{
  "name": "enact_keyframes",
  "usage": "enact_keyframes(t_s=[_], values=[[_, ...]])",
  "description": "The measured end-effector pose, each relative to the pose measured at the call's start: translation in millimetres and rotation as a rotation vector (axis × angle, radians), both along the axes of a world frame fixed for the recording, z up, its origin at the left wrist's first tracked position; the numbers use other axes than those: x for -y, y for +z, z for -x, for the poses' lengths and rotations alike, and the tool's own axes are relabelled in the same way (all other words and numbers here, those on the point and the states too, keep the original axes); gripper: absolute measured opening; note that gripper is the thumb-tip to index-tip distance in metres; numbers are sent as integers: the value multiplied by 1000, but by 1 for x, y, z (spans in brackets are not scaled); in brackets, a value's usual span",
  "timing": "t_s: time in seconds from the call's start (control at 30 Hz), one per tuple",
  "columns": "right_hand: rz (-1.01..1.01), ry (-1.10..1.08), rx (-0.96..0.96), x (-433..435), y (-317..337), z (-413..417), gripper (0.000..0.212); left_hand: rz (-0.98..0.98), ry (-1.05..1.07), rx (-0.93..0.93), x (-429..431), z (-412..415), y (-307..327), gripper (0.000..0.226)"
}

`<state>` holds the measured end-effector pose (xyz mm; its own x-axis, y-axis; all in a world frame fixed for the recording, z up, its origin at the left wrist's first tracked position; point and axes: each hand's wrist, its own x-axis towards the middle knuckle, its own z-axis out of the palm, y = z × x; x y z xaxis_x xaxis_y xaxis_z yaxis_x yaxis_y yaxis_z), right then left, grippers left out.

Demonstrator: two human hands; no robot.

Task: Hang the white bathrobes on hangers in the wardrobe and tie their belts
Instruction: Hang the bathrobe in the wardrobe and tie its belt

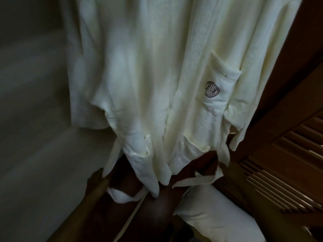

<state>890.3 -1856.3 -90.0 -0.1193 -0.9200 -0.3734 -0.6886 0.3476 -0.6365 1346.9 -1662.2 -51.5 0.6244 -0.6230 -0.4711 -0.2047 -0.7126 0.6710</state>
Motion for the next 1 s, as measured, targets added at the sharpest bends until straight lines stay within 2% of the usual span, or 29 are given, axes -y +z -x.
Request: enact_keyframes(t_s=[0.07, 0.17, 0.27, 0.33, 0.43, 0.5, 0.6, 0.7, 0.8, 0.83, 0.9, 0.93, 1.0], values=[[-33, -3, -22, -12, 3, 10, 45, -18, 98, -3, -24, -3, -4, 26], [-99, -36, -18, -23, -10, 25, 54, -1, 193, 8, -48, 1, 6, 4], [-163, -3, 54, -33, 1, 27, 50, 18, 285, -41, -66, 6, 0, 13], [-200, 53, 79, -39, -2, 34, 55, -2, 259, -66, -76, 15, -8, 16], [-234, 186, 90, -46, -27, 55, 83, 6, 225, -80, -89, 36, -34, 9], [-235, 237, 78, -59, -37, 68, 98, 29, 211, -65, -94, 72, -21, 12], [-136, 390, 72, -89, -3, 61, 55, 123, 250, -163, -92, 129, 10, 11], [27, 445, 109, -107, 21, 53, 39, 215, 282, -166, -81, 164, 16, 27], [197, 461, 171, -122, 42, 40, 38, 320, 278, -335, -77, 190, 19, 50], [243, 478, 199, -127, 50, 34, 39, 359, 301, -440, -75, 204, 28, 49], [338, 529, 241, -135, 67, 21, 44, 443, 321, -581, -69, 233, 51, 30], [379, 565, 257, -139, 75, 13, 46, 443, 281, -599, -66, 242, 57, 25], [436, 621, 253, -146, 89, 0, 53, 424, 105, -546, -64, 251, 66, 29]])
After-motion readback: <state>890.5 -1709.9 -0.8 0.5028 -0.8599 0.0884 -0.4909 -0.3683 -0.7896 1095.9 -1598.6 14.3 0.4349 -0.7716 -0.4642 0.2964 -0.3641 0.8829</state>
